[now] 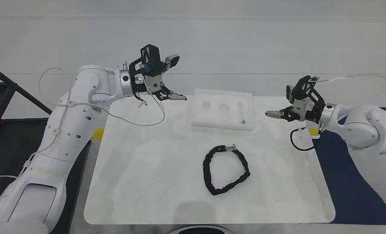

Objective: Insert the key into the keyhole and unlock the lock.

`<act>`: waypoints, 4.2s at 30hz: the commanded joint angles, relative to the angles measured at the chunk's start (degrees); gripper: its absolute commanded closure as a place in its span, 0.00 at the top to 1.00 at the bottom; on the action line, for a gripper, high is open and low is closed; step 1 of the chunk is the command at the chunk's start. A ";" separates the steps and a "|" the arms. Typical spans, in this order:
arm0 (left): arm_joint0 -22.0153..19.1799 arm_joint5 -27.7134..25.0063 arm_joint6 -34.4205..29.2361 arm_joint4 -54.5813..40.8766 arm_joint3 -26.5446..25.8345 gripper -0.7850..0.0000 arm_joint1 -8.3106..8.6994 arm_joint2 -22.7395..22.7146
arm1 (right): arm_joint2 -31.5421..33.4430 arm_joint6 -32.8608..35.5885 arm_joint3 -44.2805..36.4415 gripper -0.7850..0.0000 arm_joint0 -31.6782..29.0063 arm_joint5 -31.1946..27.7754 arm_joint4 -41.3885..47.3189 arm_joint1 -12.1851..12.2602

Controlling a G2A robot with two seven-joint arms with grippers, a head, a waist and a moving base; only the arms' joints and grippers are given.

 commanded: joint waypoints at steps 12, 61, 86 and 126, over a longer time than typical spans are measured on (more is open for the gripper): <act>0.00 0.00 0.00 0.00 0.00 1.00 0.00 0.00 | -19.27 12.33 16.49 1.00 15.00 19.54 9.18 -9.29; 0.00 0.00 0.00 0.00 0.00 1.00 0.00 0.00 | -31.58 16.42 39.06 1.00 23.92 33.66 20.39 -24.13; 0.00 0.00 0.00 0.00 0.00 1.00 0.00 0.00 | -32.61 20.62 43.72 1.00 25.01 28.50 16.75 -28.07; 0.00 0.00 0.00 0.00 0.00 1.00 0.00 0.00 | -31.23 22.22 51.41 0.31 26.94 33.80 11.69 -32.63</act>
